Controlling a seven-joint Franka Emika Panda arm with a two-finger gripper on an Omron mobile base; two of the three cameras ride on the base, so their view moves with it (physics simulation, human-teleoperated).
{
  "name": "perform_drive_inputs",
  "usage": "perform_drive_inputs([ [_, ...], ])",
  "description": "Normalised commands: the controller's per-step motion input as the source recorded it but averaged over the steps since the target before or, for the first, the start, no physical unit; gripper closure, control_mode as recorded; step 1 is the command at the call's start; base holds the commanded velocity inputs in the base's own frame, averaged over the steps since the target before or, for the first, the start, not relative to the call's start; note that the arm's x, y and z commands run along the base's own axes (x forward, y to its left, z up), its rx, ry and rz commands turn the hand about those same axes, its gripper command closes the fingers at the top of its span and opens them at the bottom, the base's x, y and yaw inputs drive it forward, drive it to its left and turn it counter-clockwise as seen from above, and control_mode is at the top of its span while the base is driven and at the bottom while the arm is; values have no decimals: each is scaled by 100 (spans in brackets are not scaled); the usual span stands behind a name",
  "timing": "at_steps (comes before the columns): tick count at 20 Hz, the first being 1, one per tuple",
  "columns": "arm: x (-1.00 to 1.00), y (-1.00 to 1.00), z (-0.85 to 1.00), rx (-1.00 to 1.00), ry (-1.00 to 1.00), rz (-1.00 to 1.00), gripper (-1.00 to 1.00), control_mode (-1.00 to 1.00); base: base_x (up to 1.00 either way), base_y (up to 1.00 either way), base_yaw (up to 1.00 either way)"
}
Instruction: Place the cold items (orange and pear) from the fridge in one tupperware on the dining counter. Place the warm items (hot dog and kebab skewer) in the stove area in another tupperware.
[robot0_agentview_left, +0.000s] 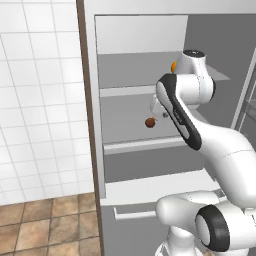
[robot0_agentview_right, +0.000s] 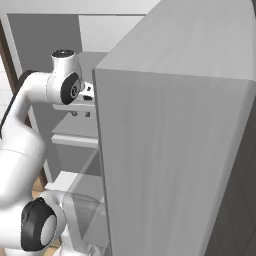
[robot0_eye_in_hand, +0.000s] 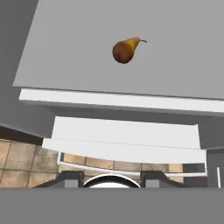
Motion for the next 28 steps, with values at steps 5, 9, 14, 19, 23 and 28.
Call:
perform_drive_inputs([
  [5, -7, 12, -24, 0, 10, 0, -100, -100, 0, 0, 0],
  [9, 3, 6, -51, -1, 40, 0, -100, -100, 0, 0, 0],
  [14, 0, 2, -39, -1, -10, -16, -100, -100, 0, 0, 0],
  [19, 3, 0, -17, 0, -33, -40, -100, -100, 0, 0, 0],
  [23, -10, 0, -31, 0, -22, -16, -100, -100, 0, 0, 0],
  [28, 26, 0, -6, 0, 0, -16, -100, -100, 0, 0, 0],
])
